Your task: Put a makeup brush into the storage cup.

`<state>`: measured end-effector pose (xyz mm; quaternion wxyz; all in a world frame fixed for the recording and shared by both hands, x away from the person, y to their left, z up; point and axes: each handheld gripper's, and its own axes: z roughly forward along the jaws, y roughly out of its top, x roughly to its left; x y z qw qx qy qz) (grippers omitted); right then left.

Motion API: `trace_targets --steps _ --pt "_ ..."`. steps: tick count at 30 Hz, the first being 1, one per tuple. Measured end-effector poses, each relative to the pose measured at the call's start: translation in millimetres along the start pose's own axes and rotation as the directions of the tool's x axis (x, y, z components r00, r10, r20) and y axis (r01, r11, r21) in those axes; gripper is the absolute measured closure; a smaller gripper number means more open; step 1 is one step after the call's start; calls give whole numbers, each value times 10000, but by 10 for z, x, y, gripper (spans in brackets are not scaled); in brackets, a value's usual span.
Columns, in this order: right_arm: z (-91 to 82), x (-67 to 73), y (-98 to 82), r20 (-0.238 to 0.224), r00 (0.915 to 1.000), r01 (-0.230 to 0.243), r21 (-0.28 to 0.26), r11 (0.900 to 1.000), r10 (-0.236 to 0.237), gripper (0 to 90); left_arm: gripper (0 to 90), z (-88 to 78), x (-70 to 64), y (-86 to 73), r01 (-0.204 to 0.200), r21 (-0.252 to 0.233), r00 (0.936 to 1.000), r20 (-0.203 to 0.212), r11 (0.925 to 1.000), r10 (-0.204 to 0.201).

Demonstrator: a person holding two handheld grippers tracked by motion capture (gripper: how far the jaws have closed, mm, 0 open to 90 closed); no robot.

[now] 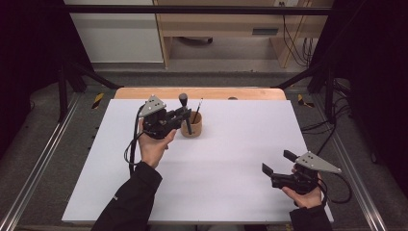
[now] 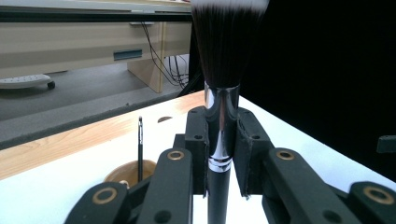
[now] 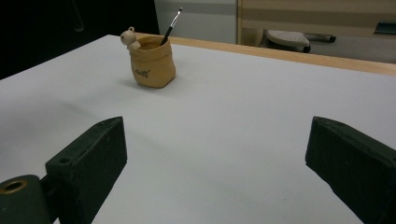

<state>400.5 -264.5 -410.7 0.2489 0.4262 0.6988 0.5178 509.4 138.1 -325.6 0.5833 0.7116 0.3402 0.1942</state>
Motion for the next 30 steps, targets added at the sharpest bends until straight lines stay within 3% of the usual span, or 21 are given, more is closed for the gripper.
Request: trace_targets --steps 16,30 --pt "12 25 11 -99 9999 49 14 10000 -49 63 771 252 46 77 -170 154 9997 -190 9997 173" --pt "27 46 12 -131 9999 41 66 10000 -40 64 771 465 165 66 -303 421 9983 -494 9987 324"
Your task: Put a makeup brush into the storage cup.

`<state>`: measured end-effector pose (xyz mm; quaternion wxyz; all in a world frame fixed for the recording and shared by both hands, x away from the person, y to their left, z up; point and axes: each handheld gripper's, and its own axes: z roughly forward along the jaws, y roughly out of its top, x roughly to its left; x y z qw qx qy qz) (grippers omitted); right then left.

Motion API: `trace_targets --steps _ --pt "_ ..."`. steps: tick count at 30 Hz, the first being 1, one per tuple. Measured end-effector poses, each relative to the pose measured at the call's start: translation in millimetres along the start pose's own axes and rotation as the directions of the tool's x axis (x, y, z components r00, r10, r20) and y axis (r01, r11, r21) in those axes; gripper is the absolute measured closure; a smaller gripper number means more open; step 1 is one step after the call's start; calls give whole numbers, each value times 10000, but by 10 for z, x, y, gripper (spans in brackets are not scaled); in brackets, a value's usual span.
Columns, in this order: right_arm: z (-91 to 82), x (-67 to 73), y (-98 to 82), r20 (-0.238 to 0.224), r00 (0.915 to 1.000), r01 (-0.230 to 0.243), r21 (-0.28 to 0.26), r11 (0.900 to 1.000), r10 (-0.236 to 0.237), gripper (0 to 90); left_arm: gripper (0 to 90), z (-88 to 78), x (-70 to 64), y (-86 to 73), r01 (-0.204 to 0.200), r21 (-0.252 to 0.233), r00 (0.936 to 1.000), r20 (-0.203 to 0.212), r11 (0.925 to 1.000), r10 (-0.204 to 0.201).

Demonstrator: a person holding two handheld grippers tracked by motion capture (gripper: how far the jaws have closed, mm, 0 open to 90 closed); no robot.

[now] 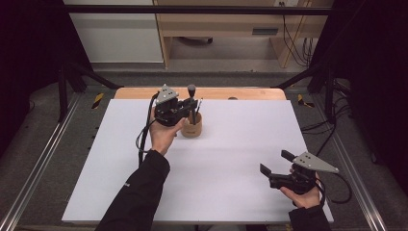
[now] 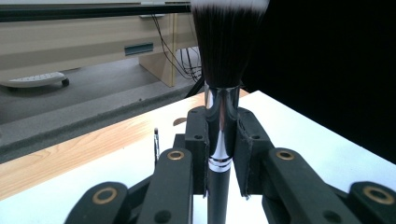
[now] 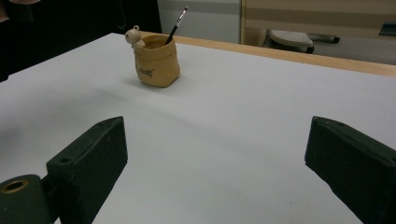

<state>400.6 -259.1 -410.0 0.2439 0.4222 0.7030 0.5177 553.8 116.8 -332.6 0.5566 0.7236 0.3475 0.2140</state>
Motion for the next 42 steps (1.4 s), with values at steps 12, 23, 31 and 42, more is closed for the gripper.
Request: trace_targets --steps 12,23,31,42 --pt "0 -6 0 7 10000 -14 0 10000 14 63 771 209 99 -29 -124 240 9992 -366 9996 133" --pt "7 -11 -7 -7 10000 16 21 10000 -16 62 771 330 209 -95 -70 370 9979 -635 9993 94" --pt "6 -10 -7 -2 10000 4 10 10000 -4 62 771 424 227 -150 -92 536 9971 -754 9985 132" --pt "12 0 -7 -16 10000 18 5 10000 -17 62 771 507 258 -233 -185 856 9955 -914 9962 263"
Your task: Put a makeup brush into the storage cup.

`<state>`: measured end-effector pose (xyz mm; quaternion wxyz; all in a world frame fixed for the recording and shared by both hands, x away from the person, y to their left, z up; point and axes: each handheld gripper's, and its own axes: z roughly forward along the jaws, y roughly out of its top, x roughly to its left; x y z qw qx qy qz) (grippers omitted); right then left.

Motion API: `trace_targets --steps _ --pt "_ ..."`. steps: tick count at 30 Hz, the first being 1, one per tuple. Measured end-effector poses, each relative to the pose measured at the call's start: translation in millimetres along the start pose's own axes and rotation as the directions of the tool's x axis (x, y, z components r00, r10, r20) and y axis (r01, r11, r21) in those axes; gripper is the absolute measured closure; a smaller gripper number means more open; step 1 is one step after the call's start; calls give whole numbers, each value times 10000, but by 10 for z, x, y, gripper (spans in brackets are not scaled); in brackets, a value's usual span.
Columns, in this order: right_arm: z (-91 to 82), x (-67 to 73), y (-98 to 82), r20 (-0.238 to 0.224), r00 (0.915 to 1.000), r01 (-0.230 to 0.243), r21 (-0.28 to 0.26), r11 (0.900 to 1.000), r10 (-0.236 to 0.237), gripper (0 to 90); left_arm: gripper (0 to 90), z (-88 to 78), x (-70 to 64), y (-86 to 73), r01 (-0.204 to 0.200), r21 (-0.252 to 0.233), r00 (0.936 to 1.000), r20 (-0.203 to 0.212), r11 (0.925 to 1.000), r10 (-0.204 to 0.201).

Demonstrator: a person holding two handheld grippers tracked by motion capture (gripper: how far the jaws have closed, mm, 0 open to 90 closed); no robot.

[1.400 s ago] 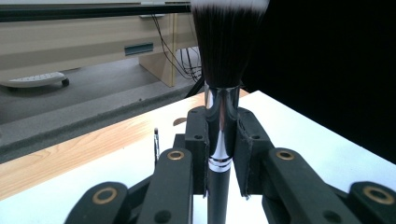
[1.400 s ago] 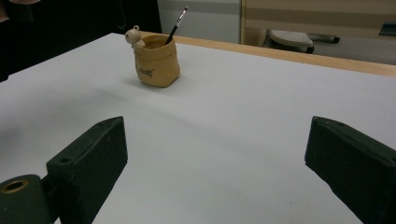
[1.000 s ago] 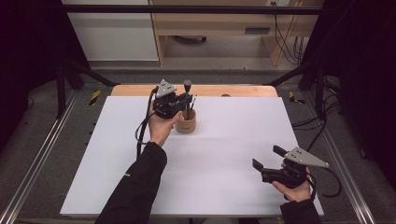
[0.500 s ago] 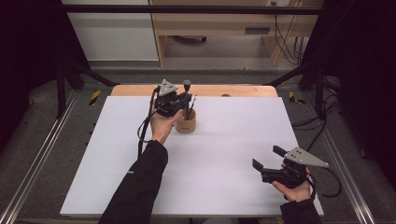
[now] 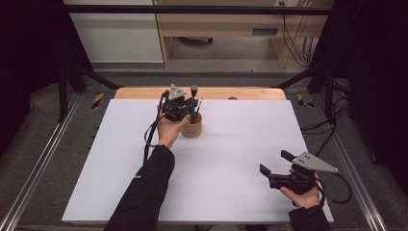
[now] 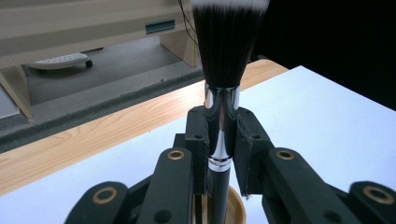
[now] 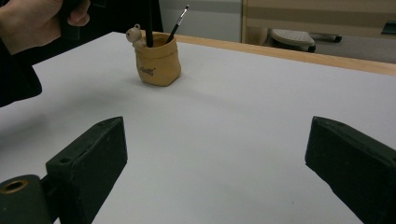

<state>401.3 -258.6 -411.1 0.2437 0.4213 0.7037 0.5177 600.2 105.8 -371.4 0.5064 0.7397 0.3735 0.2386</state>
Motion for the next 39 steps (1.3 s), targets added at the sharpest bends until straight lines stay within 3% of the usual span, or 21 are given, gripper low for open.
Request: trace_targets --steps 39 --pt "21 19 -2 -49 10000 -3 76 10000 3 61 768 59 24 -337 203 693 9998 72 9974 -209"
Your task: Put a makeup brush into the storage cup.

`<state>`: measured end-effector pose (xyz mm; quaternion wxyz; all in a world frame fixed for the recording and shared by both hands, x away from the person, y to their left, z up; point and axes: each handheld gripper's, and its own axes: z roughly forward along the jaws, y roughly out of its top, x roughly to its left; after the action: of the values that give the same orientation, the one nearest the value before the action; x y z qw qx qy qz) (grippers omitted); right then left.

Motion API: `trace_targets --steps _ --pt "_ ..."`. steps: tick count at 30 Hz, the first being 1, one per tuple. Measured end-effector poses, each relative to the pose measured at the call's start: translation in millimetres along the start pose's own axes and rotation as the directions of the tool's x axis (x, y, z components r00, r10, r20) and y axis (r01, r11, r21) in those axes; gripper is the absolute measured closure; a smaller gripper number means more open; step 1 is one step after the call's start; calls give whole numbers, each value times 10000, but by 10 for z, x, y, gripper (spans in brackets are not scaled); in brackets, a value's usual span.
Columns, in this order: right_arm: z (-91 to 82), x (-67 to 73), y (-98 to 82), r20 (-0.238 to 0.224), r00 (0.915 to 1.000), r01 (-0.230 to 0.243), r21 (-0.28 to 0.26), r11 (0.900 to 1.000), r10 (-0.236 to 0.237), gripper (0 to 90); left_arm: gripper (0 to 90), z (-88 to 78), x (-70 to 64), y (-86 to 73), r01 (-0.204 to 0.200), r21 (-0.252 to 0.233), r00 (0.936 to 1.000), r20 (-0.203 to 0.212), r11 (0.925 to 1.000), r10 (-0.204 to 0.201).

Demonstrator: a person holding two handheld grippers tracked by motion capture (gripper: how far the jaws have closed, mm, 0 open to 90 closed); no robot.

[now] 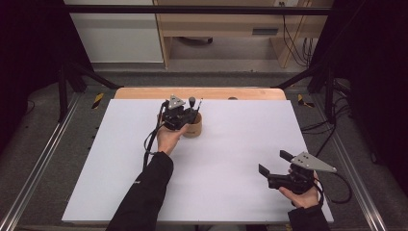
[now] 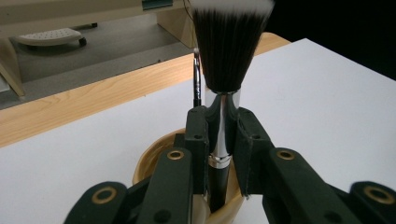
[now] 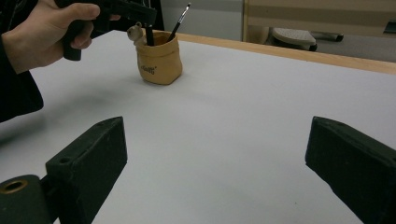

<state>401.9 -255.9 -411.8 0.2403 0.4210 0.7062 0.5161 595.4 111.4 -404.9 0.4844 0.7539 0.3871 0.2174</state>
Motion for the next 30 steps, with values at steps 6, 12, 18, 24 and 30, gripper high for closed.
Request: trace_targets --steps 6,12,18,24,30 --pt "3 9 6 -16 10000 5 1 10000 -5 61 759 -49 3 -5 -14 42 10000 61 10000 14" --pt "4 22 19 -25 10000 28 -36 10000 -28 60 667 -149 3 39 -24 -99 9998 175 9999 25" --pt "-3 23 27 -25 10000 35 -51 10000 -35 60 394 -244 3 46 111 -28 9994 325 9999 -110" --pt "1 34 31 -14 10000 40 -48 10000 -40 59 215 -439 -18 59 -67 -284 9991 422 9996 79" --pt "11 53 40 -35 10000 68 -42 10000 -68 57 146 -655 -6 77 68 -528 9982 599 9986 -36"
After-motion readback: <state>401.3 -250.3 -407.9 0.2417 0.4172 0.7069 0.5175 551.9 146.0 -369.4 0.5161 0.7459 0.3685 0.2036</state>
